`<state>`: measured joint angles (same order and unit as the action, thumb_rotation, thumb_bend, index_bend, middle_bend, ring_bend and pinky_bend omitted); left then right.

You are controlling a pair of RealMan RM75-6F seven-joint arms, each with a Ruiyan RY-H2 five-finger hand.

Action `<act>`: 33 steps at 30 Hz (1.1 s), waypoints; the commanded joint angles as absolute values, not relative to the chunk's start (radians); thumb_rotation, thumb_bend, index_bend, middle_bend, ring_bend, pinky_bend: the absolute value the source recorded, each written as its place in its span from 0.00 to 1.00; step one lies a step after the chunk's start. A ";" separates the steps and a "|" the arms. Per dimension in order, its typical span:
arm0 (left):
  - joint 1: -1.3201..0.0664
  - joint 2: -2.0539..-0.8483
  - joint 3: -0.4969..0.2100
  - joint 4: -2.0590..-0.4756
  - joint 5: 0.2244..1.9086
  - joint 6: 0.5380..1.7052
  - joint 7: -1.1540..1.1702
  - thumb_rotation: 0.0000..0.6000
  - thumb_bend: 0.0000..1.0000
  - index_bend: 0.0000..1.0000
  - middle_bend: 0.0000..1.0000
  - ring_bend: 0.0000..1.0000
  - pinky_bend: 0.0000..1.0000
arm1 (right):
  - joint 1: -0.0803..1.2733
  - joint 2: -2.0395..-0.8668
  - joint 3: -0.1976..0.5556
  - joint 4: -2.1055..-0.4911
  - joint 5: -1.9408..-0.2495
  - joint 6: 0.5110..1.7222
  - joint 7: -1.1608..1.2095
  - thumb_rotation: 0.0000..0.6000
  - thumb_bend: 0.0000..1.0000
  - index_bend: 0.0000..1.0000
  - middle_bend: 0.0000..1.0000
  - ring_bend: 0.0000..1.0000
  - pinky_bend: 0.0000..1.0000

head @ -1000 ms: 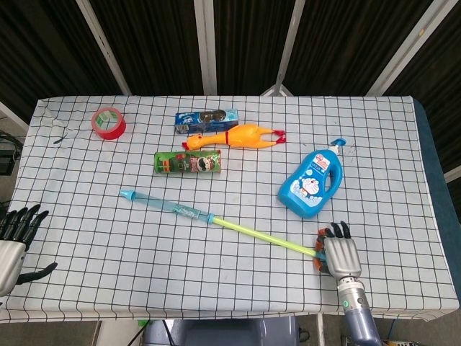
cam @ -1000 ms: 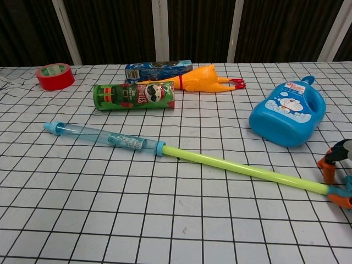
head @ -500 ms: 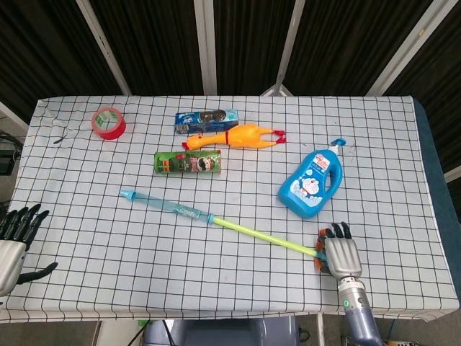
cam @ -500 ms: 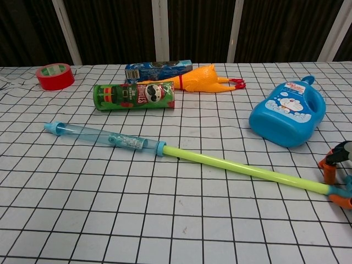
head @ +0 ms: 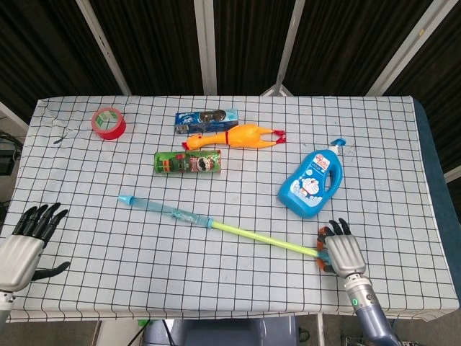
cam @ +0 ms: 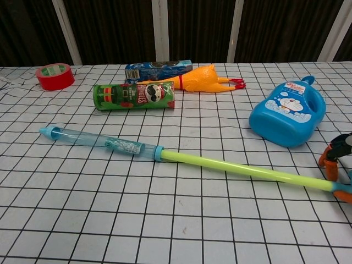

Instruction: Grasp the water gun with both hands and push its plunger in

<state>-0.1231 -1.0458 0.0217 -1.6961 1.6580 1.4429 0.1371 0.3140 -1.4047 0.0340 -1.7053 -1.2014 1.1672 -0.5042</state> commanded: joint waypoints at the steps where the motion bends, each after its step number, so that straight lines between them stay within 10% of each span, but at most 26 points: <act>1: -0.181 -1.020 0.003 -1.762 1.649 1.363 0.201 1.00 0.14 0.12 0.01 0.00 0.00 | 0.321 -1.394 0.028 -1.695 -1.215 1.156 -0.486 1.00 0.57 0.72 0.29 0.10 0.00; 12: -0.381 -1.049 -0.086 -1.866 1.434 1.060 0.453 1.00 0.22 0.25 0.17 0.00 0.00 | 0.326 -1.394 0.023 -1.681 -1.233 1.152 -0.455 1.00 0.57 0.72 0.29 0.10 0.00; 33: -0.596 -1.340 -0.134 -1.746 1.033 1.010 0.875 1.00 0.30 0.37 0.37 0.01 0.00 | 0.322 -1.389 0.016 -1.678 -1.234 1.158 -0.434 1.00 0.57 0.72 0.29 0.10 0.00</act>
